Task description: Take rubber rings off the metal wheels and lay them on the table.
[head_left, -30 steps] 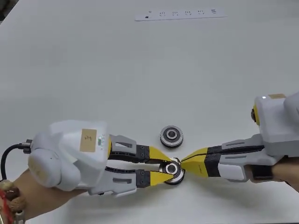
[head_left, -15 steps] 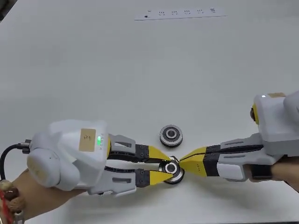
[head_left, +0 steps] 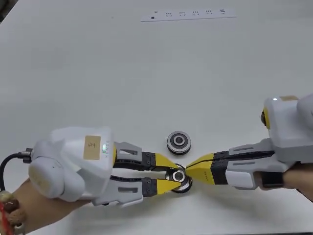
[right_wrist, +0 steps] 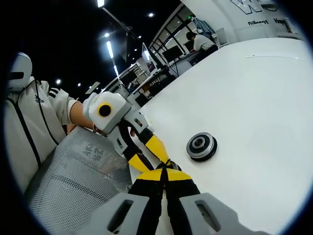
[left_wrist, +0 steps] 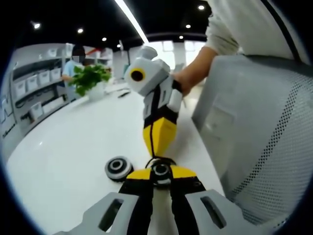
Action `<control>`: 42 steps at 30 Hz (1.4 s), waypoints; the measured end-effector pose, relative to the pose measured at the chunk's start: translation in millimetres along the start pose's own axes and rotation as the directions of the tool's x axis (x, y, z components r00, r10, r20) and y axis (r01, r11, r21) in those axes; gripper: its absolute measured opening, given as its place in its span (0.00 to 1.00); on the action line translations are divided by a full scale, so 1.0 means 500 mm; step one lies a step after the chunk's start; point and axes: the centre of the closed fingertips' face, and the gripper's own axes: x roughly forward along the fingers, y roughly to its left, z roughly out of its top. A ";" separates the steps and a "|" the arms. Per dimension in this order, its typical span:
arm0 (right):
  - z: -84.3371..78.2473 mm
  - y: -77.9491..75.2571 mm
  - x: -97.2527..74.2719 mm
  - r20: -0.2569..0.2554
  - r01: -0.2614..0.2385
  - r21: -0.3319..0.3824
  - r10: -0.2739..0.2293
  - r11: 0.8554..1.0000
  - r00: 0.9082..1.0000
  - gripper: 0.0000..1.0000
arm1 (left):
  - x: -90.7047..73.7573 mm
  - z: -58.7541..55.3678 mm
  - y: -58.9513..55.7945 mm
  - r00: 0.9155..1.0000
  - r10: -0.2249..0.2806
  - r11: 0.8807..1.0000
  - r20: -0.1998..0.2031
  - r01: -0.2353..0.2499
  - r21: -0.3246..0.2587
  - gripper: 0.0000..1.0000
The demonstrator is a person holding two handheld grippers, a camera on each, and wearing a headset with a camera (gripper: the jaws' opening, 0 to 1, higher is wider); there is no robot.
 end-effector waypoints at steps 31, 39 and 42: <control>-0.001 0.007 -0.007 -0.024 0.012 0.049 -0.011 0.999 1.000 0.00 | -0.058 0.072 0.024 0.999 0.023 0.994 0.041 -0.019 -0.104 0.44; 0.004 0.022 -0.015 -0.038 0.018 0.018 -0.017 1.000 0.999 0.00 | -0.095 0.091 0.011 0.998 0.031 0.995 0.046 -0.026 -0.098 0.49; 0.013 0.026 -0.024 -0.028 0.024 0.014 -0.024 1.000 0.999 0.00 | -0.109 0.095 0.011 0.998 0.049 0.994 0.050 -0.044 -0.097 0.54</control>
